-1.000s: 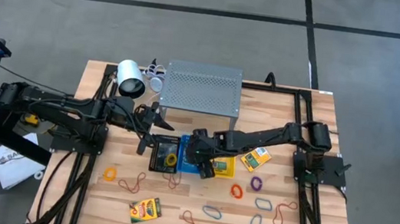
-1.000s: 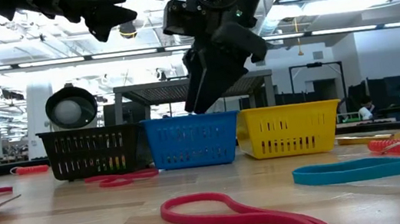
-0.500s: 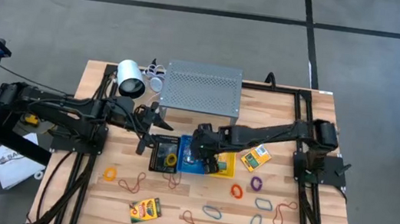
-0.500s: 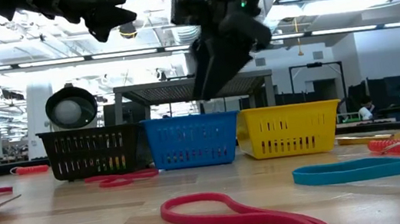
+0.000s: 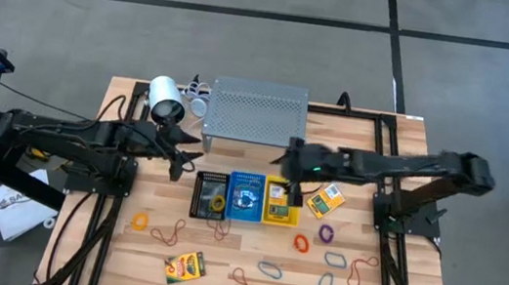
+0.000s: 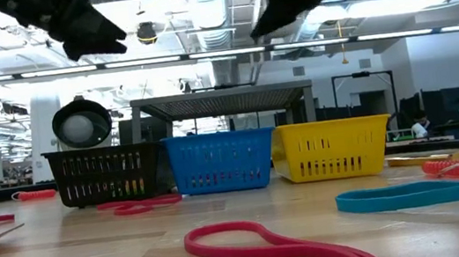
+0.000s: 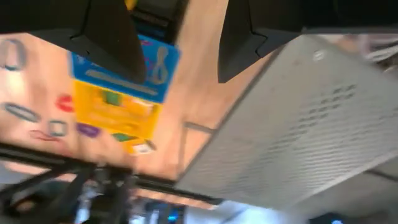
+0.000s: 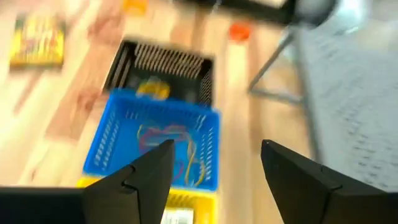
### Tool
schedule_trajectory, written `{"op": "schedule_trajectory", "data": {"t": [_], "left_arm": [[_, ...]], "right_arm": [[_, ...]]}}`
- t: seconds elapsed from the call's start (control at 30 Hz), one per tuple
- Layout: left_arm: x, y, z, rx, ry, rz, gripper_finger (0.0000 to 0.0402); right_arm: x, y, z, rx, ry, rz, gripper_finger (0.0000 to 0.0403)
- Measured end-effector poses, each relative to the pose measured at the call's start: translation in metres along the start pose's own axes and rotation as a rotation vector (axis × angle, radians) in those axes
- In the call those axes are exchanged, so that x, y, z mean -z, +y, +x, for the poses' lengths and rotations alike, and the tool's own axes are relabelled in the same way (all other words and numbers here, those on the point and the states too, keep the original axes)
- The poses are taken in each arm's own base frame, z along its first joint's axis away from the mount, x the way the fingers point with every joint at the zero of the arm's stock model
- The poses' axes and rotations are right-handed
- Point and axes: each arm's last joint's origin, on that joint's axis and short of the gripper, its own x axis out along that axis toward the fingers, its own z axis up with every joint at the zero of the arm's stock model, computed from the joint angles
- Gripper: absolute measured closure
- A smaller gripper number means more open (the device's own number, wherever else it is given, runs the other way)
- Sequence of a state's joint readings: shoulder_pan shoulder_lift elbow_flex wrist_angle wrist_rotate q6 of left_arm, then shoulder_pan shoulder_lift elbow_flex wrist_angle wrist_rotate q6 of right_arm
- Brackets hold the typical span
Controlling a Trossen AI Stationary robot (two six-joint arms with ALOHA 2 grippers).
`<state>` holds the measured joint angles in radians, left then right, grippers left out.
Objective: Pick & Place Office Desk Supplies
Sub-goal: Put the orange spring keychain into the black basket
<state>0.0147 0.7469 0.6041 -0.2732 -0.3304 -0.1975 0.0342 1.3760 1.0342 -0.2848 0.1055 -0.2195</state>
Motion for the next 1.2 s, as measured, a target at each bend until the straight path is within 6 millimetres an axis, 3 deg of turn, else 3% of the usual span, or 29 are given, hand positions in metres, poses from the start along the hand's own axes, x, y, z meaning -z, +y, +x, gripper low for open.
{"op": "schedule_trajectory", "data": {"t": [0.23,0.43,0.6,0.93,1.2], "left_arm": [[0.017,0.012,-0.001,-0.213,0.137,-0.122,0.0207],[0.03,0.023,0.006,-0.345,0.262,-0.234,0.0207],[0.04,0.03,0.013,-0.431,0.365,-0.278,0.0207],[0.056,0.037,0.023,-0.541,0.534,-0.354,0.0207],[0.066,0.043,0.026,-0.601,0.659,-0.415,0.0207]], "right_arm": [[0.029,0.009,-0.049,0.014,-0.27,0.09,0.0168],[0.039,0.017,-0.073,0.002,-0.404,0.092,0.0168],[0.041,0.018,-0.075,-0.005,-0.4,0.118,0.0168],[0.044,0.022,-0.054,-0.017,-0.333,0.112,0.0168],[0.043,0.023,-0.051,-0.018,-0.332,0.112,0.0168]]}}
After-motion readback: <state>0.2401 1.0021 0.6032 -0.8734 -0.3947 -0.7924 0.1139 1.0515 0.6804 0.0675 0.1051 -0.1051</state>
